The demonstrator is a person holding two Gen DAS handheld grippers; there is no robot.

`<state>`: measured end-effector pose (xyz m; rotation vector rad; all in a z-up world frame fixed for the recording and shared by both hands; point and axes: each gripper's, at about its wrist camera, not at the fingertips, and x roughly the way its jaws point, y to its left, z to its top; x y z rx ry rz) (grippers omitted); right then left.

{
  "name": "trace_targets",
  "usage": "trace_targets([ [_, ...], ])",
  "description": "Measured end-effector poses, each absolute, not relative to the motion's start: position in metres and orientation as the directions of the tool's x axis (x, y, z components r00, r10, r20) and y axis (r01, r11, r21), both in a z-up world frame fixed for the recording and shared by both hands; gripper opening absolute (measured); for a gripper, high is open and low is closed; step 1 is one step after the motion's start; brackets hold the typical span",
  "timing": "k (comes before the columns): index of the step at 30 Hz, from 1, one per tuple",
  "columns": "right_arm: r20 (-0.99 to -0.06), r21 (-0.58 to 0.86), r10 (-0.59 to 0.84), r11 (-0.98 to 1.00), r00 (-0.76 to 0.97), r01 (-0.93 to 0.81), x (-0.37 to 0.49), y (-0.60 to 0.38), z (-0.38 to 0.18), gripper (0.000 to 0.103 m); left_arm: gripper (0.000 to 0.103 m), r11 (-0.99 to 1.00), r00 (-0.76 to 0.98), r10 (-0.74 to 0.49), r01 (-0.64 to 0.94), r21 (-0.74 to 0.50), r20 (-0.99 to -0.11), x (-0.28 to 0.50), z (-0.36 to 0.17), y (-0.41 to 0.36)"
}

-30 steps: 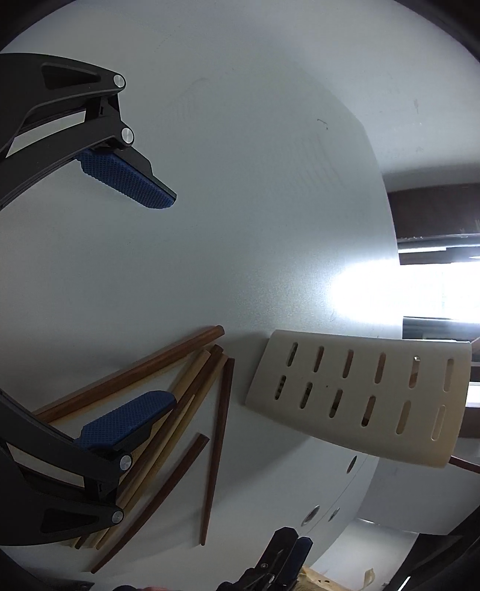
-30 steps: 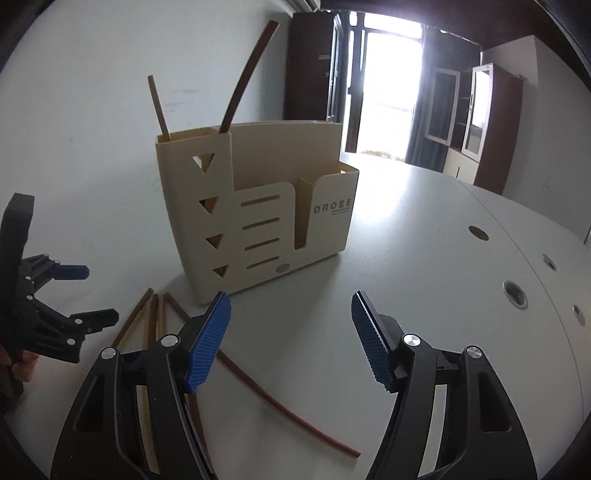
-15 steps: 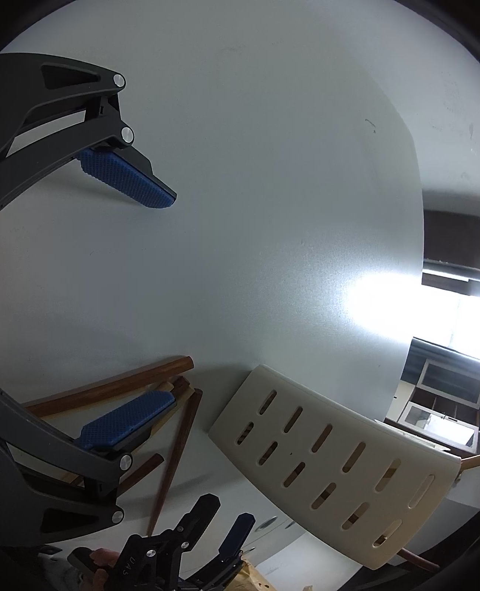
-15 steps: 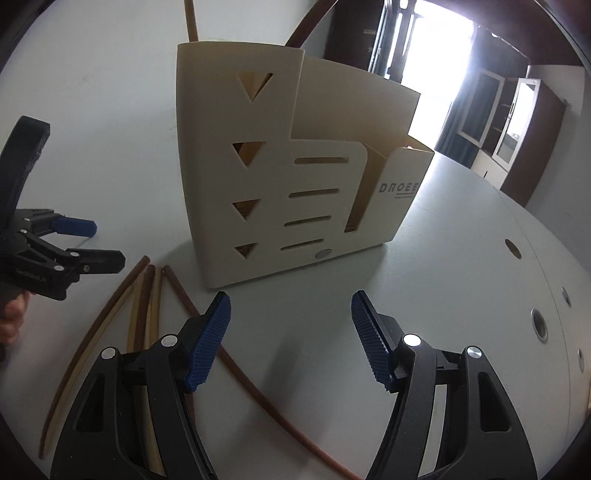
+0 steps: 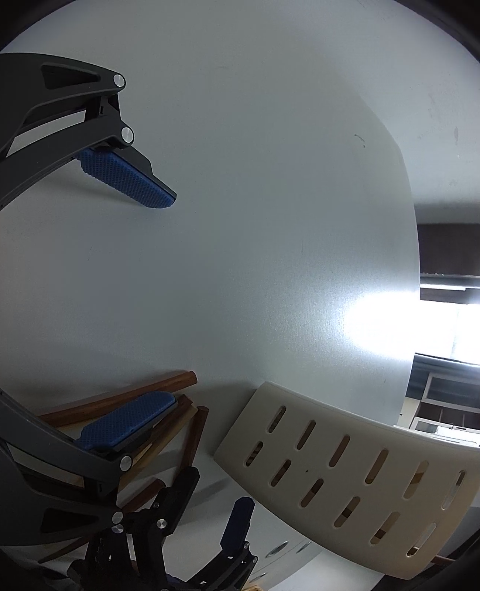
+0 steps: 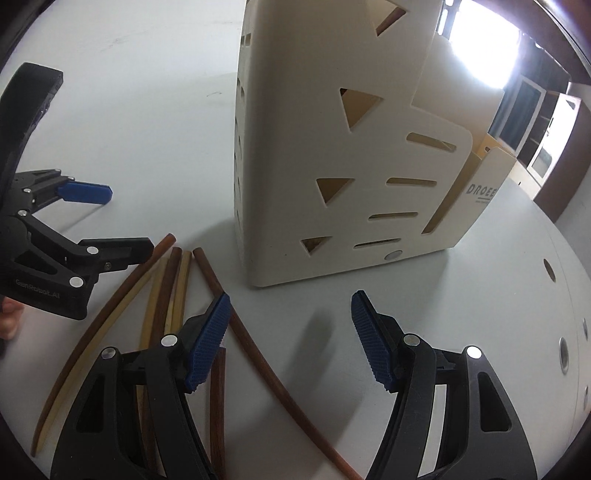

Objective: Organize utensils
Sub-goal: 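Close the right tool on a dark brown chopstick while the left tool closes on a brown one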

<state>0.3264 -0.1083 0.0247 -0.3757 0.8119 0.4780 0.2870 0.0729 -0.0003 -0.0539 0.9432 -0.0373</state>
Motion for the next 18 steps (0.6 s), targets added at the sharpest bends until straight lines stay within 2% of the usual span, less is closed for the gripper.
trace_targets([
  [5,-0.774,-0.138,0.260,0.821,0.578,-0.554,0.320,-0.100,0.021,0.066,0.097,0.995,0.589,-0.080,-0.003,-0.101,-0.804,0.285,0.001,0.077],
  [9,-0.774,-0.150,0.248,0.822,0.583,-0.549,0.318,-0.099,0.022,0.065,0.097,0.996,0.593,-0.086,0.034,-0.082,-0.801,0.285,0.001,0.071],
  [13,-0.784,-0.111,0.273,0.821,0.557,-0.560,0.303,-0.091,0.025,0.048,0.096,0.996,0.589,-0.080,0.070,-0.048,-0.804,0.288,0.000,0.061],
  [14,-0.785,-0.116,0.269,0.821,0.559,-0.559,0.300,-0.089,0.026,0.036,0.096,0.996,0.589,-0.081,0.073,-0.047,-0.804,0.287,0.001,0.060],
  [15,-0.784,-0.130,0.256,0.823,0.565,-0.553,0.297,-0.087,0.026,0.031,0.096,0.996,0.587,-0.078,0.073,-0.043,-0.806,0.288,0.001,0.061],
  [16,-0.784,-0.139,0.249,0.822,0.568,-0.553,0.295,-0.090,0.028,0.020,0.096,0.997,0.587,-0.076,0.072,-0.042,-0.806,0.288,0.001,0.061],
  [17,-0.786,-0.141,0.250,0.818,0.566,-0.558,0.293,-0.089,0.029,0.014,0.096,0.996,0.588,-0.077,0.072,-0.043,-0.805,0.288,0.002,0.062],
  [18,-0.787,-0.149,0.243,0.816,0.567,-0.558,0.290,-0.088,0.029,0.013,0.096,0.996,0.588,-0.079,0.071,-0.045,-0.805,0.288,0.003,0.063],
])
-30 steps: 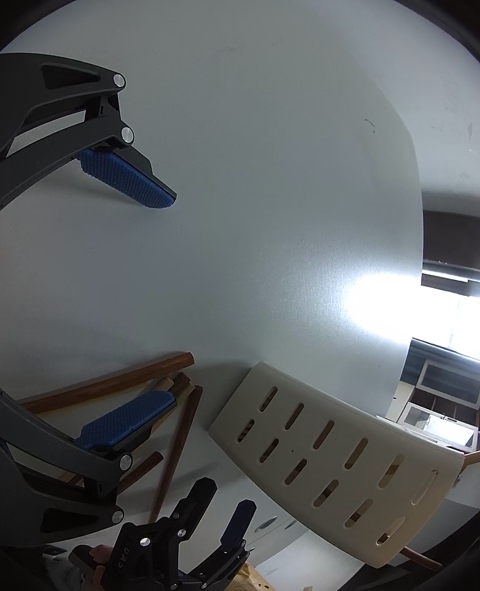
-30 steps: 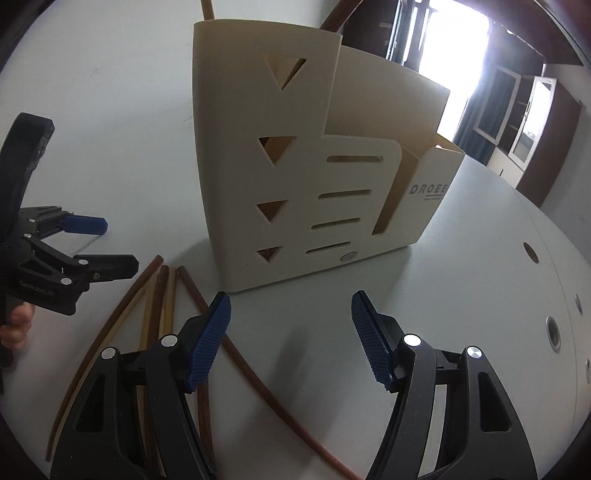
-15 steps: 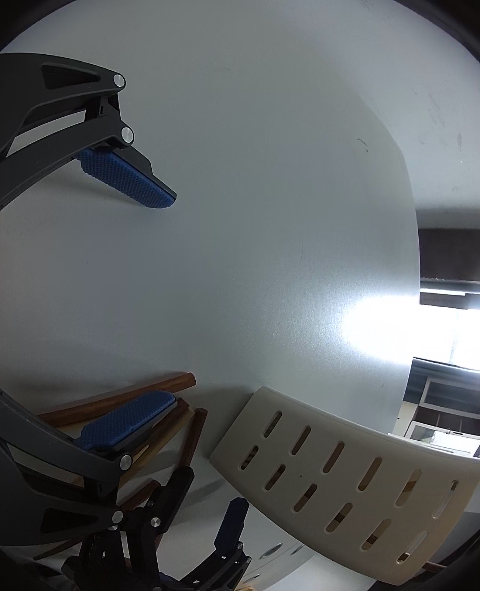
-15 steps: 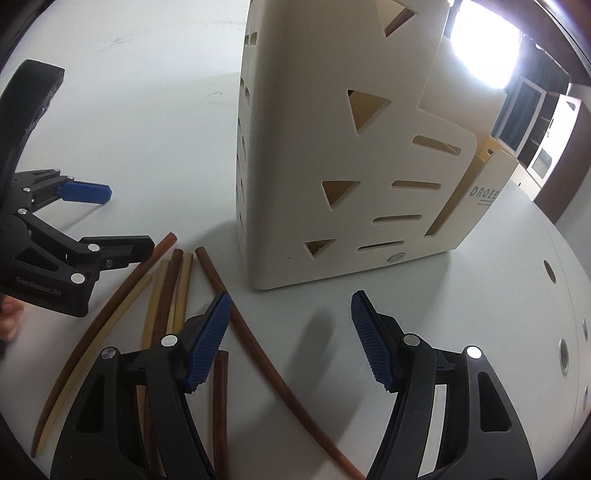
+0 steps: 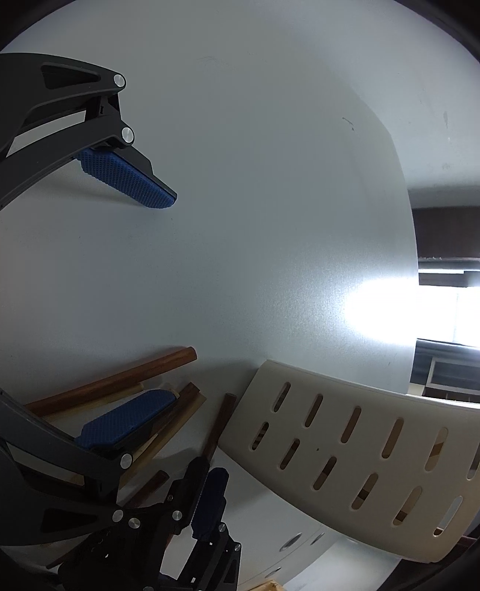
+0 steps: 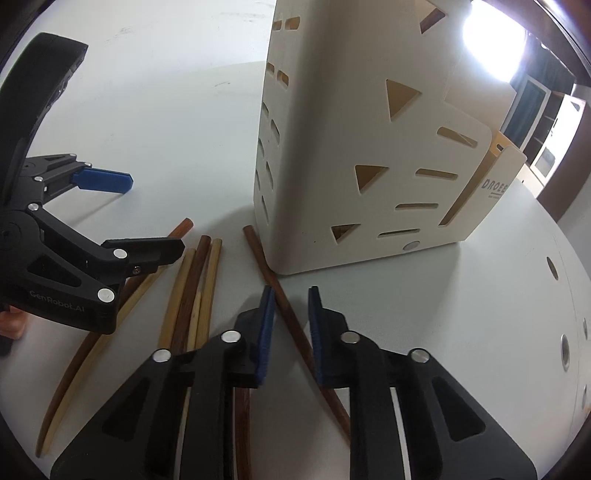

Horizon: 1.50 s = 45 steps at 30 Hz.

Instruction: Organize utensils

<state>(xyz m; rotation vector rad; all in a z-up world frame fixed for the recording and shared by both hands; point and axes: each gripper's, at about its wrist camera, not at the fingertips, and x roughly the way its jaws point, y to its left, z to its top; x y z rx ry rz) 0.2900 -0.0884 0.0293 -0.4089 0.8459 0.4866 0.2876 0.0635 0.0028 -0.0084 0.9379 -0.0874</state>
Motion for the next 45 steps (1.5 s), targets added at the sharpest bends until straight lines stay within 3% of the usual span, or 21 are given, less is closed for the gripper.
trace_targets([
  [6,-0.817,-0.149,0.212,0.821,0.536,-0.552,0.276,-0.101,0.036,0.012,0.079,0.997,0.604,-0.068,0.066,-0.035,-0.794,0.279,0.005,0.066],
  [9,-0.832,-0.170,0.184,0.814,0.524,-0.555,0.266,-0.112,0.040,0.012,0.063,0.997,0.613,-0.069,0.060,-0.040,-0.787,0.279,0.009,0.068],
  [14,-0.861,-0.188,0.134,0.813,0.491,-0.551,0.254,-0.132,0.046,0.010,0.012,0.991,0.614,-0.134,0.058,-0.124,-0.778,0.287,0.015,0.080],
  [21,-0.868,-0.123,0.175,0.831,0.465,-0.542,0.268,-0.156,0.039,0.014,0.010,0.981,0.599,-0.185,0.060,-0.187,-0.779,0.284,0.011,0.082],
  [23,-0.855,-0.088,0.208,0.845,0.476,-0.528,0.274,-0.156,0.039,0.030,0.009,0.977,0.589,-0.203,0.070,-0.200,-0.783,0.279,0.010,0.082],
  [25,-0.842,-0.064,0.224,0.862,0.491,-0.504,0.287,-0.155,0.036,0.036,0.009,0.976,0.581,-0.211,0.076,-0.206,-0.786,0.269,0.007,0.075],
  [31,-0.827,0.013,0.266,0.890,0.496,-0.456,0.309,-0.160,0.034,0.040,0.010,0.976,0.576,-0.210,0.077,-0.203,-0.790,0.260,0.006,0.075],
  [33,-0.824,0.010,0.268,0.888,0.498,-0.460,0.312,-0.158,0.033,0.040,0.015,0.974,0.572,-0.221,0.083,-0.212,-0.790,0.260,0.007,0.076],
  [34,-0.825,0.008,0.267,0.886,0.497,-0.463,0.316,-0.158,0.031,0.040,0.026,0.972,0.570,-0.228,0.083,-0.220,-0.789,0.261,0.008,0.076],
  [35,-0.827,0.007,0.265,0.886,0.495,-0.463,0.316,-0.157,0.032,0.040,0.043,0.971,0.570,-0.231,0.084,-0.224,-0.788,0.260,0.009,0.076],
  [37,-0.829,0.008,0.262,0.889,0.493,-0.457,0.322,-0.156,0.028,0.039,0.056,0.977,0.576,-0.205,0.076,-0.198,-0.791,0.257,0.009,0.071],
  [39,-0.830,0.007,0.263,0.887,0.492,-0.462,0.320,-0.155,0.030,0.033,0.054,0.985,0.583,-0.173,0.081,-0.155,-0.794,0.256,0.008,0.067],
  [41,-0.832,0.010,0.263,0.887,0.489,-0.461,0.320,-0.153,0.031,0.017,0.050,0.989,0.590,-0.149,0.077,-0.129,-0.794,0.256,0.008,0.065],
  [42,-0.832,0.005,0.263,0.884,0.488,-0.467,0.321,-0.152,0.030,0.016,0.048,0.990,0.593,-0.138,0.072,-0.119,-0.793,0.256,0.008,0.065],
  [45,-0.828,-0.003,0.261,0.882,0.496,-0.471,0.319,-0.148,0.029,0.011,0.031,0.995,0.600,-0.096,0.036,-0.092,-0.795,0.256,0.008,0.064],
])
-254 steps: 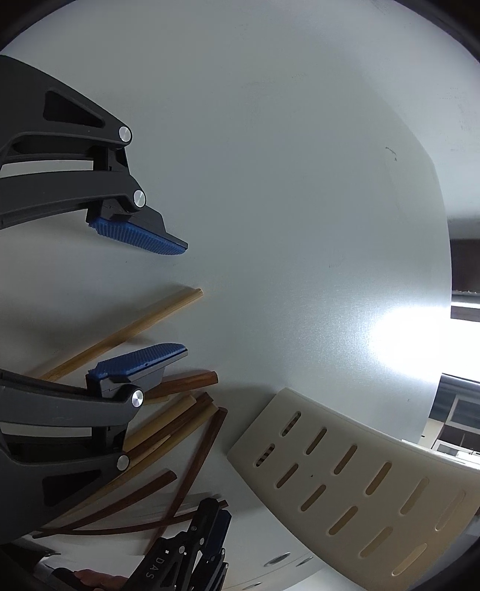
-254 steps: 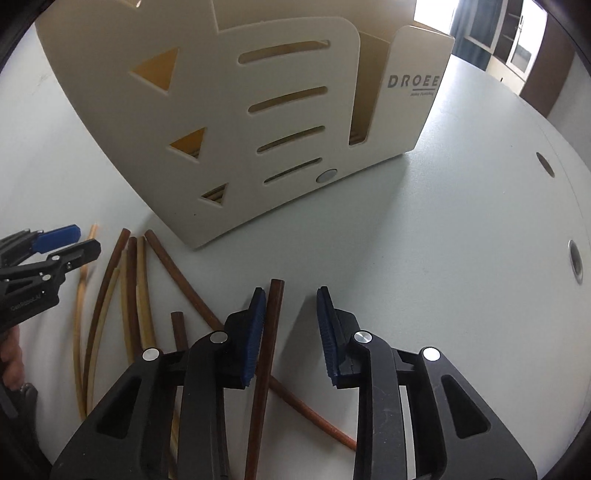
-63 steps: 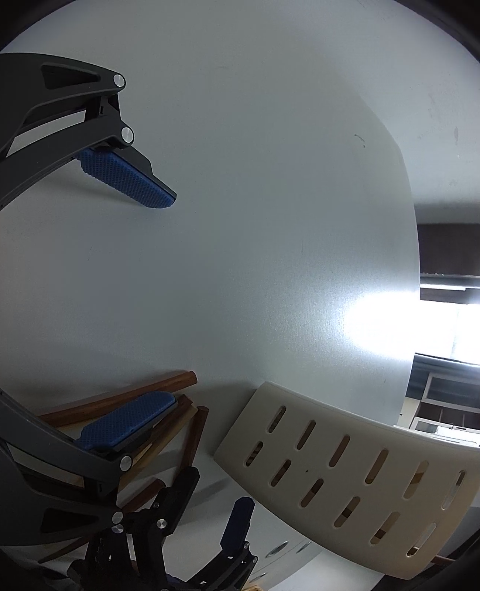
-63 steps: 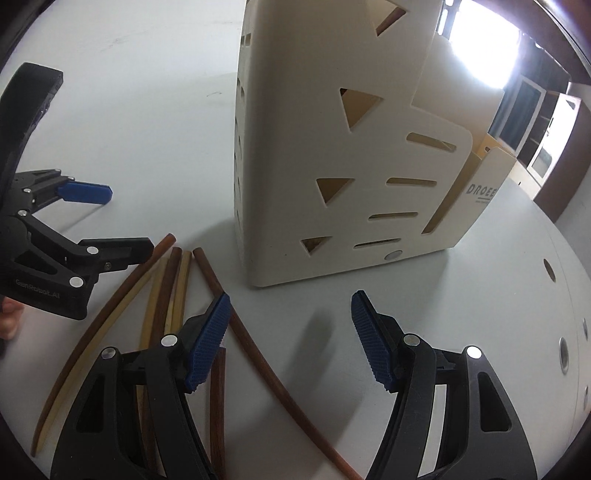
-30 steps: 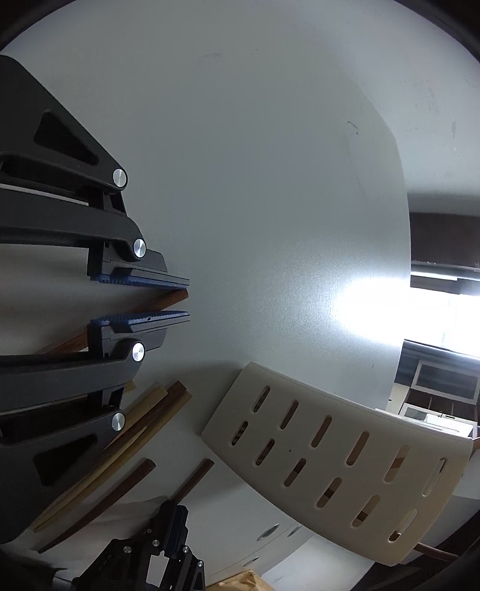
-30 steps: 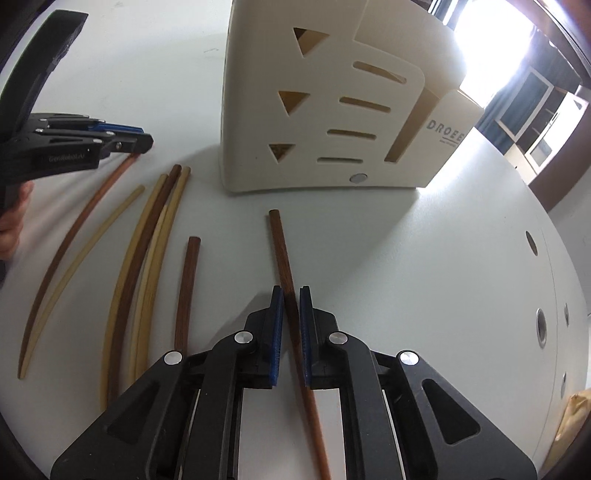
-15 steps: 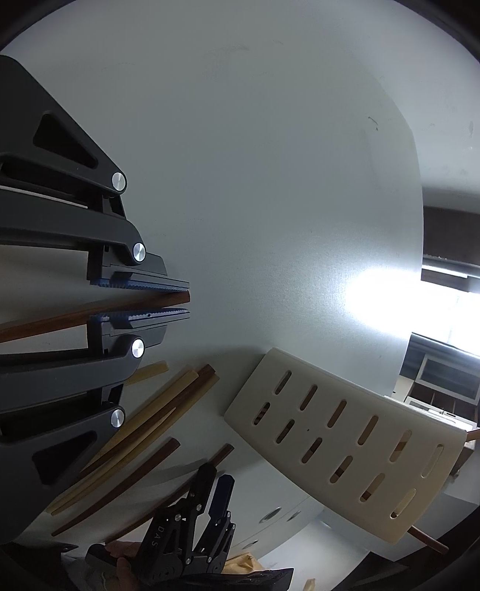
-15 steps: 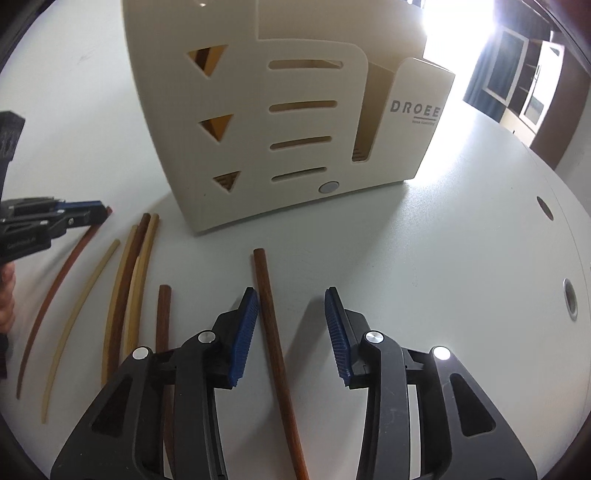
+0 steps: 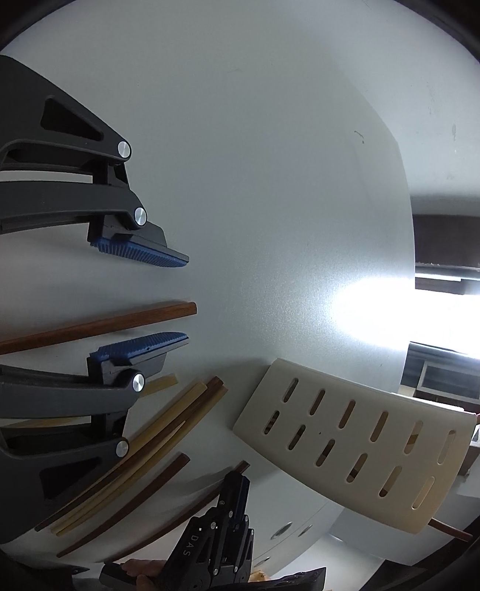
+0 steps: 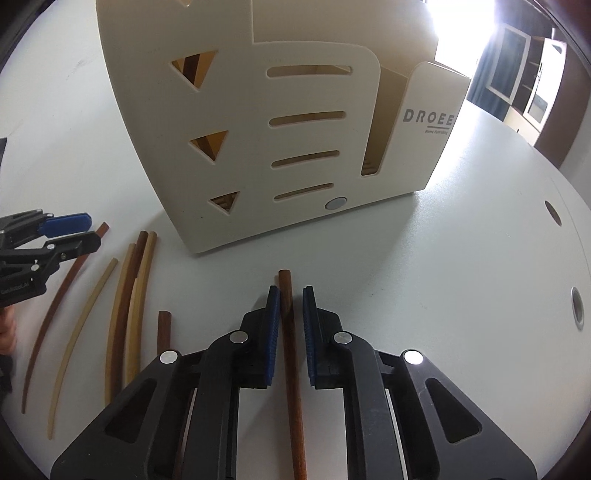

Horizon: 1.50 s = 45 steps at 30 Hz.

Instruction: Organize utensils

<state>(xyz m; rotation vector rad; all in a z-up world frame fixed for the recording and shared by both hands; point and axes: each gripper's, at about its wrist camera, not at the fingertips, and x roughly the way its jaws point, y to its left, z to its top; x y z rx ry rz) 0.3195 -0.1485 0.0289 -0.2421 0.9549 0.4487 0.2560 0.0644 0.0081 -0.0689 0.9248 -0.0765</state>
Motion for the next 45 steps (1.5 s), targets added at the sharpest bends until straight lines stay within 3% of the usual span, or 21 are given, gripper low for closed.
trace_targets([
  [5,-0.809,-0.026,0.243,0.894,0.535,-0.447,0.313,-0.144,0.028,0.008,0.009,0.996,0.596,-0.085,0.027,-0.086,-0.799,0.259,0.009,0.064],
  [10,-0.763,0.008,0.254,0.923,0.595,-0.385,0.303,-0.159,0.040,0.008,0.007,0.989,0.600,-0.067,-0.065,-0.132,-0.797,0.254,0.019,0.082],
  [14,-0.676,0.094,0.319,0.931,0.664,-0.352,0.286,-0.182,0.072,0.008,0.007,0.976,0.711,-0.073,-0.095,-0.198,-0.700,0.228,0.059,0.111],
  [20,-0.500,0.155,0.416,0.906,0.759,-0.394,0.244,-0.195,0.128,0.008,0.007,0.953,0.794,-0.181,-0.004,-0.302,-0.581,0.199,0.105,0.118],
  [25,-0.348,0.100,0.402,0.914,0.847,-0.393,0.220,-0.202,0.165,0.007,0.007,0.958,0.845,-0.195,0.056,-0.280,-0.498,0.193,0.150,0.114],
  [36,-0.307,0.046,0.403,0.911,0.862,-0.410,0.232,-0.194,0.202,0.007,0.007,0.954,0.859,-0.200,0.062,-0.293,-0.471,0.218,0.195,0.096],
  [45,-0.204,-0.059,0.424,0.895,0.882,-0.443,0.236,-0.173,0.241,0.007,0.007,0.980,0.875,-0.120,0.030,-0.195,-0.468,0.227,0.249,0.054],
])
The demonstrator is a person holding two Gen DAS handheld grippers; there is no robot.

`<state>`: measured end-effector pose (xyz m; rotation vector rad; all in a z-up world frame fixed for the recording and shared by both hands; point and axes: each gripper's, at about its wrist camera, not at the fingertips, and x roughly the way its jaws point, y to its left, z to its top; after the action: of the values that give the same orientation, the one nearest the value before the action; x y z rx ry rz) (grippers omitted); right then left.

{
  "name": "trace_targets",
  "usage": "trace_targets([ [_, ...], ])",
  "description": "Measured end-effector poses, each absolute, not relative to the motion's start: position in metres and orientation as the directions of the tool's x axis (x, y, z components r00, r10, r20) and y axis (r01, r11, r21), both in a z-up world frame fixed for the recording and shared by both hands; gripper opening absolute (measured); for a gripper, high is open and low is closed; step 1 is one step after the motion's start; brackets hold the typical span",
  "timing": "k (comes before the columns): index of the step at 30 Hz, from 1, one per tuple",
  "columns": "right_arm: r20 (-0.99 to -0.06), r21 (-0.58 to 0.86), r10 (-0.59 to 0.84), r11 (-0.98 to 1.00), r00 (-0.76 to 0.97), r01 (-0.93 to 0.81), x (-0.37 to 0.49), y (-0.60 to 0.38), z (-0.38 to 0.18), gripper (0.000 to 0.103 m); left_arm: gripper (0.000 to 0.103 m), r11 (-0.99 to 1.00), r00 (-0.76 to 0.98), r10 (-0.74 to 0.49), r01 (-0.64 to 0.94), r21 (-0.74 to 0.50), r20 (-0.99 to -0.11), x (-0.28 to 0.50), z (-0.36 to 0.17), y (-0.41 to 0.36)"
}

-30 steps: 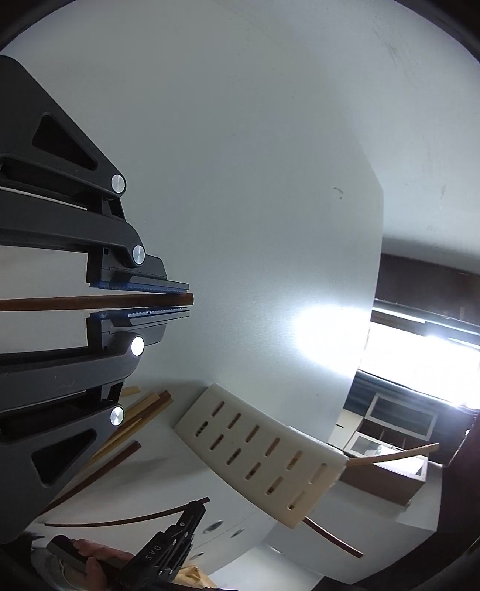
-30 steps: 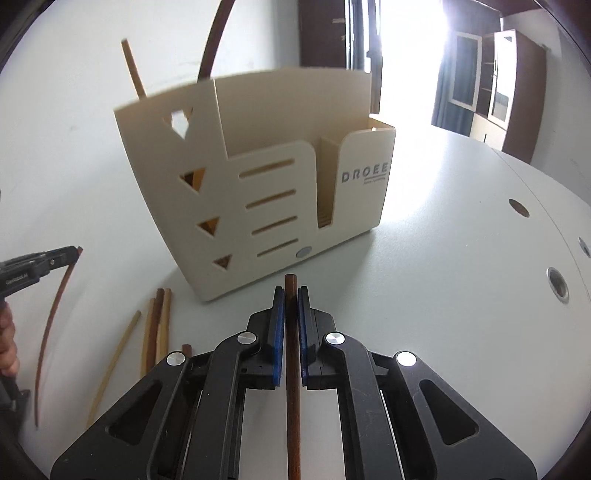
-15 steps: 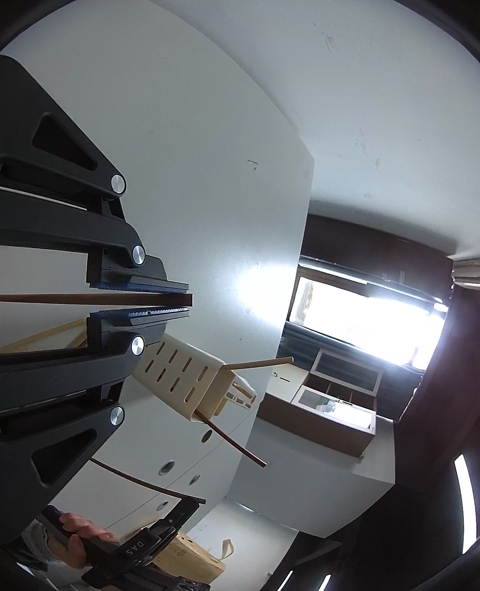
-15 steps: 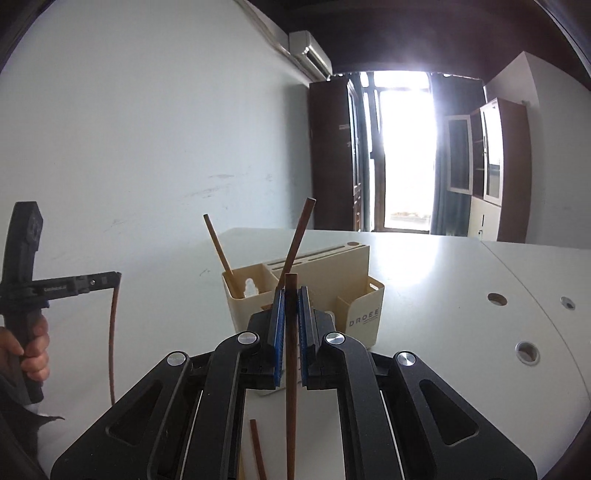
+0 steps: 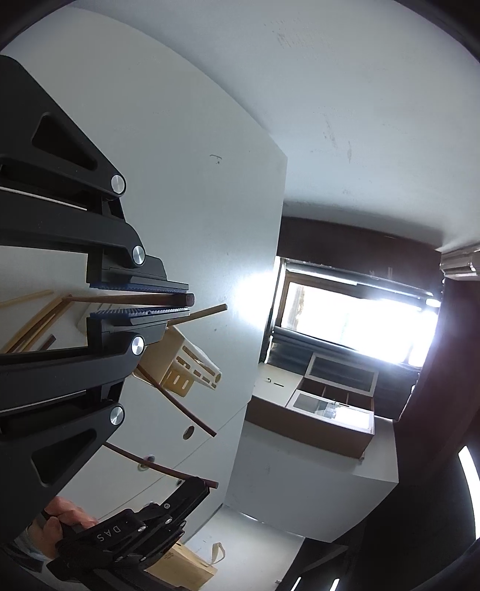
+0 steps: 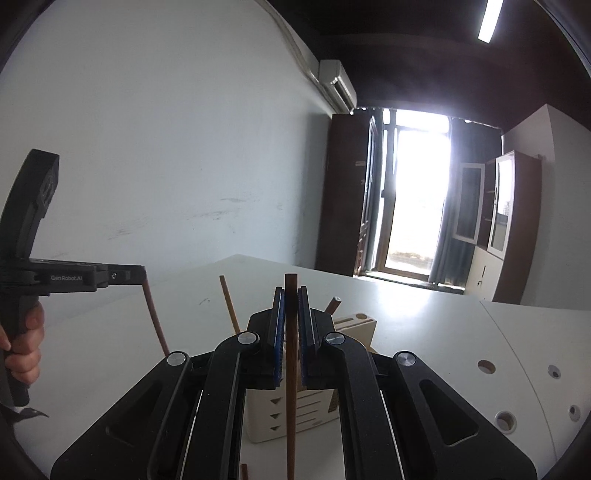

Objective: Organize utensils
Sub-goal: 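Carry both held chopsticks up and lower them into the holder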

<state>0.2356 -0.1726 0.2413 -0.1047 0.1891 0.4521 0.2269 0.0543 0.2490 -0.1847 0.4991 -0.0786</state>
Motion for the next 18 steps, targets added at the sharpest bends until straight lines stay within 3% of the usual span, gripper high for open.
trace_targets([
  [10,-0.109,0.202,0.527,0.842,0.843,-0.501,0.290,-0.198,0.275,0.007,0.007,0.992,0.881,0.008,-0.065,-0.104,-0.474,0.243,0.321,0.026],
  [18,-0.023,0.342,0.462,0.837,0.886,-0.428,0.323,-0.210,0.292,0.007,0.007,0.990,0.906,0.048,-0.099,-0.099,-0.421,0.262,0.384,0.003],
])
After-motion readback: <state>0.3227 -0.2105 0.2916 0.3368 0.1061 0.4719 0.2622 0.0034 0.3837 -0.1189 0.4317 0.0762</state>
